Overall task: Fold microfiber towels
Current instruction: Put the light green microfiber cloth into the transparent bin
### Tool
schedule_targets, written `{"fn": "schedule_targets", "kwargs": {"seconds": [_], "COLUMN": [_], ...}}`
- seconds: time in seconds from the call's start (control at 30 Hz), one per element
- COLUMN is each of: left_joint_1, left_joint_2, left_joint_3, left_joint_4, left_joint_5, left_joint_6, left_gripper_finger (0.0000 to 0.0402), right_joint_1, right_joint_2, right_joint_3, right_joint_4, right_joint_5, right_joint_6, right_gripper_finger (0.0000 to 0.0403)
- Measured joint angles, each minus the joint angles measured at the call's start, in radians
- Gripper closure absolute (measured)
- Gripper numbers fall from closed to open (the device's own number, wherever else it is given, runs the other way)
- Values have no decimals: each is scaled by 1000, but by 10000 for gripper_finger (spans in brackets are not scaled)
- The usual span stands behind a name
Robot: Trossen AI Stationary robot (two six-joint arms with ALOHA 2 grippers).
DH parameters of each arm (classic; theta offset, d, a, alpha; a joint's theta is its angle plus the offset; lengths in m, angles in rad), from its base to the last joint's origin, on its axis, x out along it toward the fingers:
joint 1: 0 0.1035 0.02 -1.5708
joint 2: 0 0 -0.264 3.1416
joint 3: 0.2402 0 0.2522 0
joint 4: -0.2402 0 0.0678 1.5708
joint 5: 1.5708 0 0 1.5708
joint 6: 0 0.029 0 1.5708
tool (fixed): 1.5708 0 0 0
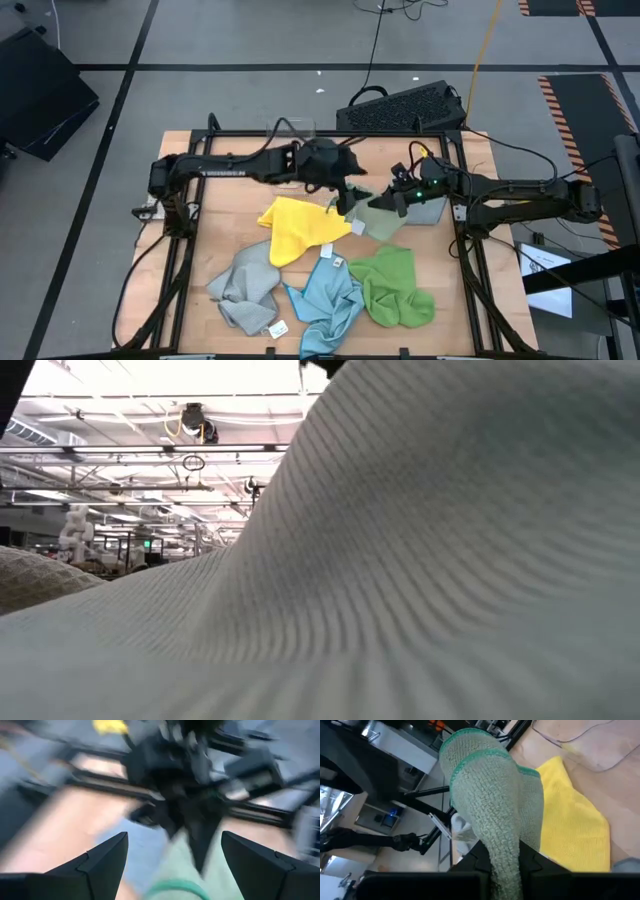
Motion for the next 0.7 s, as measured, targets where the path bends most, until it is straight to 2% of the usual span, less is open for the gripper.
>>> {"fn": "schedule_targets", "kwargs": {"seconds": [0.07,0.2,0.37,0.5,0.7], "left_joint_1": [21,35,28,20,21], "left_joint_2": [23,47,79,69,64], "left_joint_3": [-3,-3,-4,-3,-1], "left_joint_4": [-12,1,-9,-9,-52], "left_joint_5": [106,226,217,155,150], "left_joint_6": [-45,-116,-81,-57,-54], "left_gripper_finger": [80,80,91,155,304], "right_joint_1": [-9,-34,-60,-73,-73], "right_joint_2": [0,0,0,-1,0], "right_joint_3": [0,0,0,0,-2], "right_joint_4": [5,14,19,29,61], "right_joint_5": [0,-1,-32,-58,-68], "right_joint_6": [-1,-9,-21,-24,-41], "right_gripper_finger": [381,381,381,381,381]}}
